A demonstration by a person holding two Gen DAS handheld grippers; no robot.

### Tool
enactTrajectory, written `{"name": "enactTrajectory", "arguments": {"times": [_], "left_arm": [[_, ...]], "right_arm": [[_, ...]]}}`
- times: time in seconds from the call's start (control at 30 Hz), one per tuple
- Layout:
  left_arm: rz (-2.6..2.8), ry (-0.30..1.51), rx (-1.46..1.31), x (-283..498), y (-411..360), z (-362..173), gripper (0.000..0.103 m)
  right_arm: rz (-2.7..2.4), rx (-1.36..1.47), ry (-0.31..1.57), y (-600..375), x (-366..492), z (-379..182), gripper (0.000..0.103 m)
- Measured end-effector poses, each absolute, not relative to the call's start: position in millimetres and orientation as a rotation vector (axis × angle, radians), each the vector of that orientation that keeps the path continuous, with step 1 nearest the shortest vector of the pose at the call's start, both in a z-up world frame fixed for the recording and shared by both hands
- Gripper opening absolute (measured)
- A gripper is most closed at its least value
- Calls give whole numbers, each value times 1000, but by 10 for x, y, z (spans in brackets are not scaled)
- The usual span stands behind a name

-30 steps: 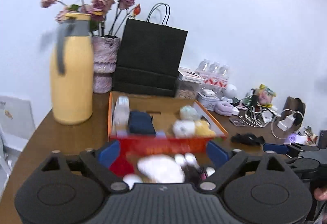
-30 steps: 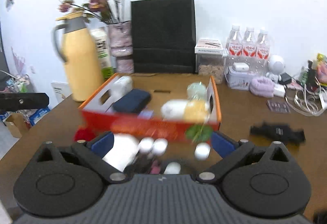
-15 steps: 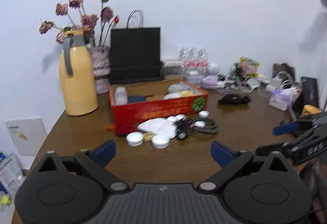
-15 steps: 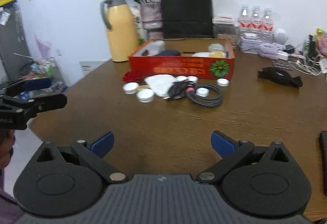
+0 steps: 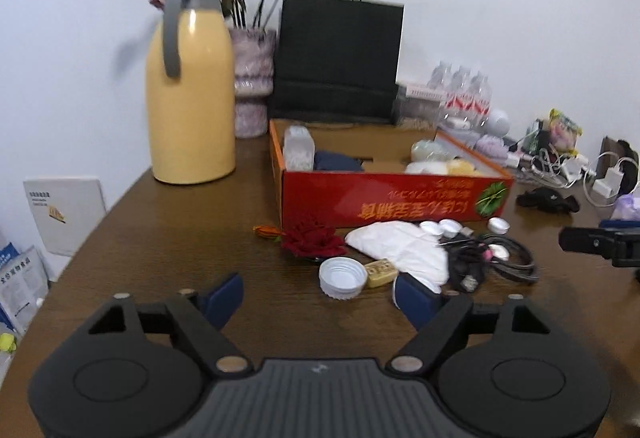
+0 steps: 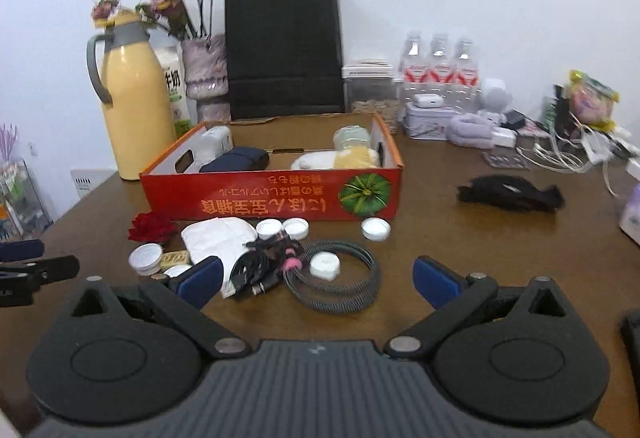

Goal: Organize objects
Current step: 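Move both tools back toward the white caps and cloth on the table, then grasp a white bottle cap with the left tool while the right tool grasps another white cap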

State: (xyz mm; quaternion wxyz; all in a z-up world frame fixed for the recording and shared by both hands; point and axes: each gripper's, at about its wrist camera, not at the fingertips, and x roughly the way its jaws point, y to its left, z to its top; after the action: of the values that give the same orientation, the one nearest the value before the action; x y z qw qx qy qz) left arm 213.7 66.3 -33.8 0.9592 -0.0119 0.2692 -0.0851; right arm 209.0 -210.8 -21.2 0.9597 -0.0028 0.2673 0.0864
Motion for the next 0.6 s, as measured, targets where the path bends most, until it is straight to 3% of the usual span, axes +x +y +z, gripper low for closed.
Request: {"name": "enactTrajectory", "arguments": {"times": [0.1,0.4,0.47,0.53,0.6], "left_arm": [[-212,582,-10,2414,602,-473,76],[-249,629,62,2880,364,-739,64],[-266,627,34,2898,400,-745,58],[-293,629,5,2904,436,-746,43],[-300,632,-14,2893,460,-736,39]], "right_arm": [[205,-32,553,-1983,2372,-291,96],[475,-46,618,-1502,2807,-518,67],[527,-90,617,-1378,2752,-579,62],[552,-123,621,-1300,2691,-643,54],[572,-134,643,-1263,2643,-706,48]]}}
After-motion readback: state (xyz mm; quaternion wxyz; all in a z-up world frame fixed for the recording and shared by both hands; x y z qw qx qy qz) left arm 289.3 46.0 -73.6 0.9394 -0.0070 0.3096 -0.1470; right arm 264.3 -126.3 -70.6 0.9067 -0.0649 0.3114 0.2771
